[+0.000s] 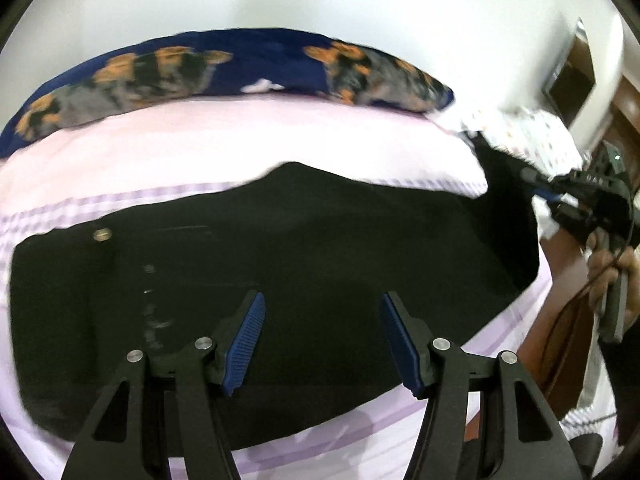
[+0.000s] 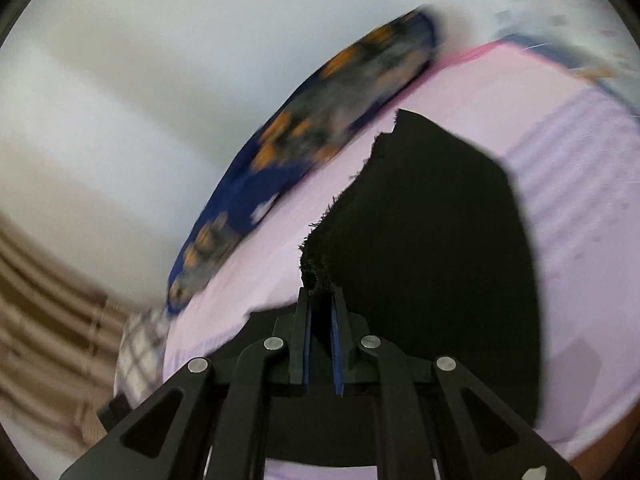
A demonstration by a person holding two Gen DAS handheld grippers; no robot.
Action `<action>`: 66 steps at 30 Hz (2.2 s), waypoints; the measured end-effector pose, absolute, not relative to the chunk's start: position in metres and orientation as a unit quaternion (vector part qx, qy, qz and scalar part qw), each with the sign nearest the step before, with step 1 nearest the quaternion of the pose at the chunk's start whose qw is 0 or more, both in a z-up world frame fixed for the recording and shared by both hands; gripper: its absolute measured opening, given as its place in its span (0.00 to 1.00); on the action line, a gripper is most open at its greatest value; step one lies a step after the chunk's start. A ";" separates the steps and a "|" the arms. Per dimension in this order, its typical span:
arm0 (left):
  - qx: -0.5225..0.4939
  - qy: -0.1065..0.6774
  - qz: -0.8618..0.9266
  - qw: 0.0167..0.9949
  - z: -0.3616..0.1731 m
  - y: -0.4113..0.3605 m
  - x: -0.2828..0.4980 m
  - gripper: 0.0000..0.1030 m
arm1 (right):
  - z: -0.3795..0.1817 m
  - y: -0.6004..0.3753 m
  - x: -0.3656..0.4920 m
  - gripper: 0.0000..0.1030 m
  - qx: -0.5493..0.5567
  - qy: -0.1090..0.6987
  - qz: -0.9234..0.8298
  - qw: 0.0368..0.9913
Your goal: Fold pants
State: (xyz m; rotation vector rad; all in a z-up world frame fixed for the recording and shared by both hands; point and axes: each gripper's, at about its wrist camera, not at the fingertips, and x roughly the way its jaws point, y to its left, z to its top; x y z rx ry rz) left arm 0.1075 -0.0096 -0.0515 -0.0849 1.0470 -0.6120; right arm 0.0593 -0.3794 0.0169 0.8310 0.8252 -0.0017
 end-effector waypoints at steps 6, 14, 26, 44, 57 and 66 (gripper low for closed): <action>-0.073 0.495 -0.267 0.823 -0.055 0.026 0.106 0.59 | -0.016 -0.282 0.082 0.09 0.320 0.482 0.103 0.809; -0.098 0.501 -0.282 0.812 -0.060 0.025 0.104 0.59 | -0.051 -0.229 0.054 0.09 0.256 0.556 0.137 0.779; -0.102 0.510 -0.316 0.793 -0.057 -0.004 0.114 0.59 | -0.038 -0.213 0.047 0.27 0.234 0.563 0.197 0.768; -0.008 0.488 -0.389 0.781 -0.064 -0.159 0.170 0.59 | -0.034 -0.330 0.042 0.25 0.211 0.524 -0.066 0.822; 0.023 0.521 -0.391 0.758 -0.098 -0.118 0.114 0.46 | -0.039 -0.328 0.026 0.32 0.245 0.521 -0.046 0.816; 0.007 0.534 -0.373 0.759 -0.093 -0.091 0.099 0.47 | -0.041 -0.285 0.020 0.34 0.207 0.544 0.018 0.813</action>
